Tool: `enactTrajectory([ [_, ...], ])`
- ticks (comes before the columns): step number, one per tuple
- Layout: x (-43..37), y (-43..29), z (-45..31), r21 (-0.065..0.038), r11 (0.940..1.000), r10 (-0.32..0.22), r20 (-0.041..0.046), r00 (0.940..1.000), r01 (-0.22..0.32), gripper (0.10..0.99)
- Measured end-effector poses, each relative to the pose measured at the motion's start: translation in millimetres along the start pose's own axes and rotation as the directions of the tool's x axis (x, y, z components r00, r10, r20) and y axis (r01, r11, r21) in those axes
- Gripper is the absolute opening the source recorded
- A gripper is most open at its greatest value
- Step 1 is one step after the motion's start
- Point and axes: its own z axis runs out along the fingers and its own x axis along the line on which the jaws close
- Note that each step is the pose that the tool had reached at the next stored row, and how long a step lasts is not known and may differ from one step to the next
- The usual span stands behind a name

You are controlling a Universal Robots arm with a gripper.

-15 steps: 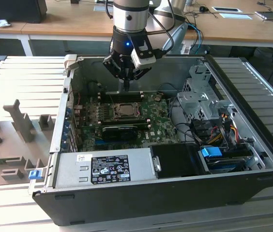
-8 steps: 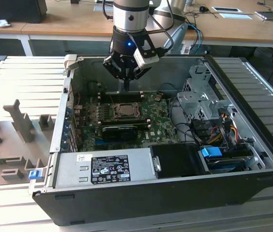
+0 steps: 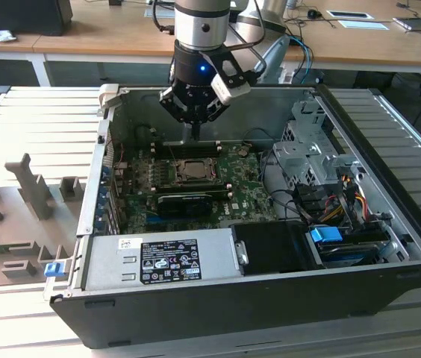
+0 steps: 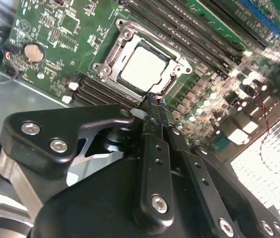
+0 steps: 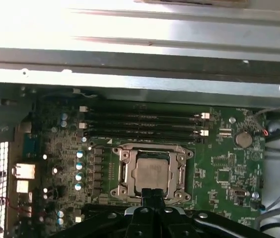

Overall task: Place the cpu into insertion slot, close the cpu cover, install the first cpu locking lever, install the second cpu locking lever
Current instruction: 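Install the first cpu locking lever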

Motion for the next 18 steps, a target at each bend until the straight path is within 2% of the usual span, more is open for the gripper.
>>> enactTrajectory([
  [2, 1.8, 0.1, 0.2, -0.012, 0.9999, -0.008, 0.0012, 1.0000, 0.008, 0.106],
  [4, 7.6, 0.5, 0.9, -0.037, 0.9992, -0.012, 0.0037, 0.9999, 0.012, 0.106],
  [5, 11.5, 0.8, 1.2, -0.042, 0.9990, -0.011, 0.0041, 0.9999, 0.012, 0.106],
  [10, 34.9, 2.5, 6.6, -0.044, 0.9990, -0.011, 0.0057, 0.9999, 0.012, 0.106],
  [11, 46.1, 3.4, 9.9, -0.043, 0.9990, -0.011, 0.0057, 0.9999, 0.012, 0.106],
  [13, 53.3, 3.9, 13.8, -0.044, 0.9990, -0.011, 0.0059, 0.9999, 0.012, 0.106],
  [15, 63.7, 4.6, 21.1, -0.044, 0.9990, -0.011, 0.0059, 0.9999, 0.012, 0.106],
  [18, 65.4, 7.1, 25.2, -0.043, 0.9990, -0.011, 0.0059, 0.9999, 0.012, 0.106],
])
